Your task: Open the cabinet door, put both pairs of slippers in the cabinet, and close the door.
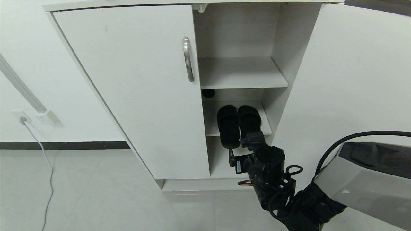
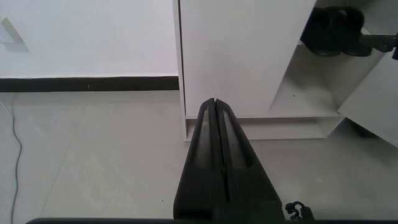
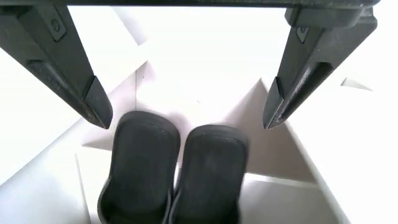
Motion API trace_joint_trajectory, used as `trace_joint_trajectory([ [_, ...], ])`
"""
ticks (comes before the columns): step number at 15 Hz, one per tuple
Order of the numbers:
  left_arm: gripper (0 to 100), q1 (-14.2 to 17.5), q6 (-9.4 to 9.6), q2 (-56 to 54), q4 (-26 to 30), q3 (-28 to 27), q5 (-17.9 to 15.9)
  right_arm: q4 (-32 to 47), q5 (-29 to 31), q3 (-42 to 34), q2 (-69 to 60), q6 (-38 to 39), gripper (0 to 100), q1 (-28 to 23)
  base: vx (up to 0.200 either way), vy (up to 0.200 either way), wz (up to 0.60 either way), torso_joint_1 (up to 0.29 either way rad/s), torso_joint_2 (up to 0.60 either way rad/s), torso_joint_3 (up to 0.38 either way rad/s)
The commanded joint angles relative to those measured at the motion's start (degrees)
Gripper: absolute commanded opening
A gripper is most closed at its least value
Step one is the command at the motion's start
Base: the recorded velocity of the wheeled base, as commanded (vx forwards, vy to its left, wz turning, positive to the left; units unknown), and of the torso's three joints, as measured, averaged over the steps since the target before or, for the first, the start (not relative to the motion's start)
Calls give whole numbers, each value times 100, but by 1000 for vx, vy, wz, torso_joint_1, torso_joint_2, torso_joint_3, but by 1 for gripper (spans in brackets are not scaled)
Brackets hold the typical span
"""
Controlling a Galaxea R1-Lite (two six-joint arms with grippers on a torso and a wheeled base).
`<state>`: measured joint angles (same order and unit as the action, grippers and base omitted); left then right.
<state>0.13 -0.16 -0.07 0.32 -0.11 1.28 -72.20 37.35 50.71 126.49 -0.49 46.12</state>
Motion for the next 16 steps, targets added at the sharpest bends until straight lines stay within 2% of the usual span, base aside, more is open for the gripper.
trace_joint_trajectory([
  [1,0,4,7,7,3,2,-5,5,0,-18,-1,-4,100,3,0,0,0,0,0,0],
  [16,0,4,-2,7,3,2,-23,-162,0,-114,-45,-48,100,38,0,0,0,0,0,14],
])
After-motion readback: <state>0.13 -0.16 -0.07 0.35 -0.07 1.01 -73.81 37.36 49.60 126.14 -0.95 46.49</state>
